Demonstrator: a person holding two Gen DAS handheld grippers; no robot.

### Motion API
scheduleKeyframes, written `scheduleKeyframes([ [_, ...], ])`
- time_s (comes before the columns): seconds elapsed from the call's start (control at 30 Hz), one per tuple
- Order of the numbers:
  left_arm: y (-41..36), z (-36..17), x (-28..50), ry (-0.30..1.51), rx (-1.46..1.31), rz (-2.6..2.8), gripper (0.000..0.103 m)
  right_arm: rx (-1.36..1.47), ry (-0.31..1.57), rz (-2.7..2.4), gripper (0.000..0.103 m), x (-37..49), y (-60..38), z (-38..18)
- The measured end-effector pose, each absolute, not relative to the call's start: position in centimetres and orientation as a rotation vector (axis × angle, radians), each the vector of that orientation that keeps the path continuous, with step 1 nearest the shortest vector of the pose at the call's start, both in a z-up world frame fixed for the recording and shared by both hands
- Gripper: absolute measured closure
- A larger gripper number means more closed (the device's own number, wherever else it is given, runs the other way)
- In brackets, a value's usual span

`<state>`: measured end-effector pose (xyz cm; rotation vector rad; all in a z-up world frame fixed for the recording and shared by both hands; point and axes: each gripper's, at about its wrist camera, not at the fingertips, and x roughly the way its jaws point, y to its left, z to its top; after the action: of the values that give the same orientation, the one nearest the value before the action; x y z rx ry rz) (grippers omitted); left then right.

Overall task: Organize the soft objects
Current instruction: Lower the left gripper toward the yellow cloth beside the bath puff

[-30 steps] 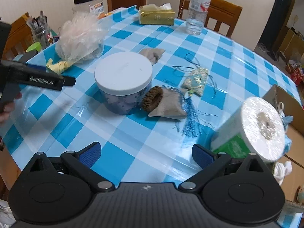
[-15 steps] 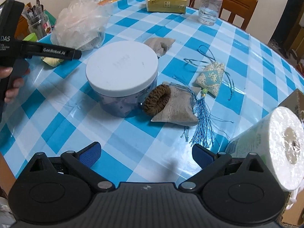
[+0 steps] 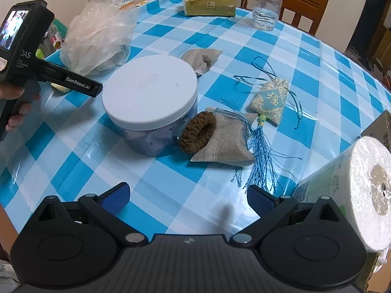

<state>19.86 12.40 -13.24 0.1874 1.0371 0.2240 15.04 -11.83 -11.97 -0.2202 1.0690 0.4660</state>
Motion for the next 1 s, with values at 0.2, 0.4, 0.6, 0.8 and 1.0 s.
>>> scheduleKeyframes([
  [0.2,12.6,-12.8,20.4,1.131,0.16,0.128,0.001,-0.21,1.063,0.456,0.0,14.9,-12.4,-11.9],
  [0.4,12.1,-12.1,18.5,1.213,0.083,-0.012,0.001,-0.194,1.053,0.453,0.0,15.1,-12.7,-11.8],
  [0.6,11.9,-11.9,16.2,1.197,0.033,-0.051,0.001,-0.202,1.043,0.464,0.0,15.3,-12.5,-12.0],
  [0.8,12.4,-12.0,16.4,1.156,0.029,-0.003,0.001,-0.227,1.004,0.477,0.001,15.8,-12.0,-12.2],
  [1.0,12.8,-12.5,17.0,1.166,-0.003,-0.001,0.002,-0.294,0.934,0.49,0.013,16.7,-11.0,-12.1],
])
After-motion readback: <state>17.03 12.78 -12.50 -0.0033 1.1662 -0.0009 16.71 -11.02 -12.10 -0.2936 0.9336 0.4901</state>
